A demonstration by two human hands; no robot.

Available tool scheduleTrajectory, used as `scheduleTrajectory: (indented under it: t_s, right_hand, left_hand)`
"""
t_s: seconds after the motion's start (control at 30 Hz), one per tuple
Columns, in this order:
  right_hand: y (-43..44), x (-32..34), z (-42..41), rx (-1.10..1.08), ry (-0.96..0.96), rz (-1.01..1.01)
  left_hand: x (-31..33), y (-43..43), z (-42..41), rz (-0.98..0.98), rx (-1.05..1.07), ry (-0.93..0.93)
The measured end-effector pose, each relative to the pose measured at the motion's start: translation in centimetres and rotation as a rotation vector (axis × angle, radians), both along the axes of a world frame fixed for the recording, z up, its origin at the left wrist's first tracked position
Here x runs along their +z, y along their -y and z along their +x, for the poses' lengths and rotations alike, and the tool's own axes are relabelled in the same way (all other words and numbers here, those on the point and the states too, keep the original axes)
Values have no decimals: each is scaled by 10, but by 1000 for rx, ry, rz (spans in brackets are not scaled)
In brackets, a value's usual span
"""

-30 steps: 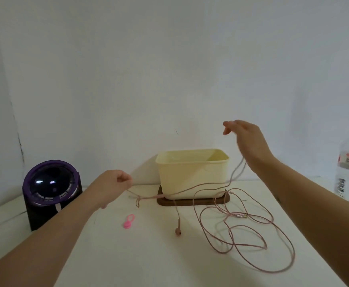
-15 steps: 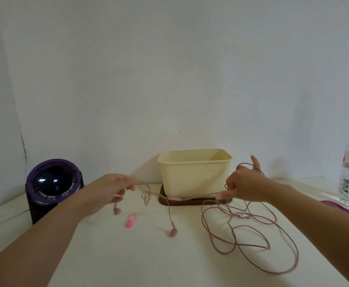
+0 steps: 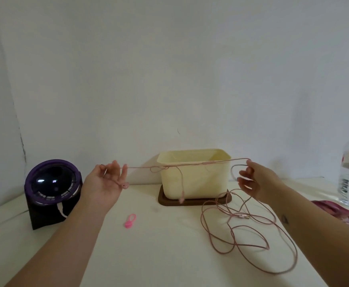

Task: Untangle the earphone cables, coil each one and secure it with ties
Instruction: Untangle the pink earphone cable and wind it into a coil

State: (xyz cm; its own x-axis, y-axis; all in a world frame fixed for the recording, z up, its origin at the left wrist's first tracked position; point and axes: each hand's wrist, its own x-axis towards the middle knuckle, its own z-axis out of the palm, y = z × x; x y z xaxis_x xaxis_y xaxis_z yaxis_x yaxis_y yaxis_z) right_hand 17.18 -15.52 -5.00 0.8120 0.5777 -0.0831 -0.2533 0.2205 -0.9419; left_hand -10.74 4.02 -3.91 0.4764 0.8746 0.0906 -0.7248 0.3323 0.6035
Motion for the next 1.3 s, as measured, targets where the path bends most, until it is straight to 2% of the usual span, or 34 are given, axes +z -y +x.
scheduleTrajectory:
  t_s: [0.1,0.2,0.3,0.43,0.57,0.67,0.7,0.73,0.77,0.83,0.87,0.9,0.97,1.1,1.2,1.3]
  right_hand:
    - [-1,10,-6,49,-276,279]
    - [-5,23,-21,177,-322,438]
    - [-8,39,-35,263,-176,443]
    - [-9,64,-59,323,140,308]
    - [-9,85,-83,497,206,328]
    - [-8,95,-97,589,207,359]
    - [-8,97,-101,610,203,370]
    - [-8,99,-105,629,196,380]
    - [-8,101,-108,645,189,392]
    - [-10,103,-114,664,171,419]
    - [-11,104,-116,664,157,437]
    - [-12,105,-117,659,139,458]
    - [-12,107,-116,620,121,501]
    - [-10,108,-102,493,149,532]
    - [-8,106,-94,445,158,520]
    - [-7,101,-87,384,126,516]
  left_hand:
    - [-4,-3,5,-11,14,-46]
    - [-9,-4,14,96,10,-283]
    - [-16,4,20,364,-4,-666]
    - [-26,20,22,704,-110,-1203]
    - [-25,32,24,856,-204,-1554]
    - [-22,37,29,1147,18,-1748]
    - [-20,40,31,1207,145,-1708]
    - [-18,45,32,1223,256,-1584]
    - [-14,50,34,1191,276,-1399]
    - [-2,69,35,1053,25,-977]
    - [2,79,35,1018,-137,-835]
    - [4,88,36,1011,-228,-760]
    - [5,99,35,1006,-279,-685]
    - [16,104,28,796,-425,-501]
    - [25,104,25,648,-475,-344]
    - [32,101,25,638,-464,-310]
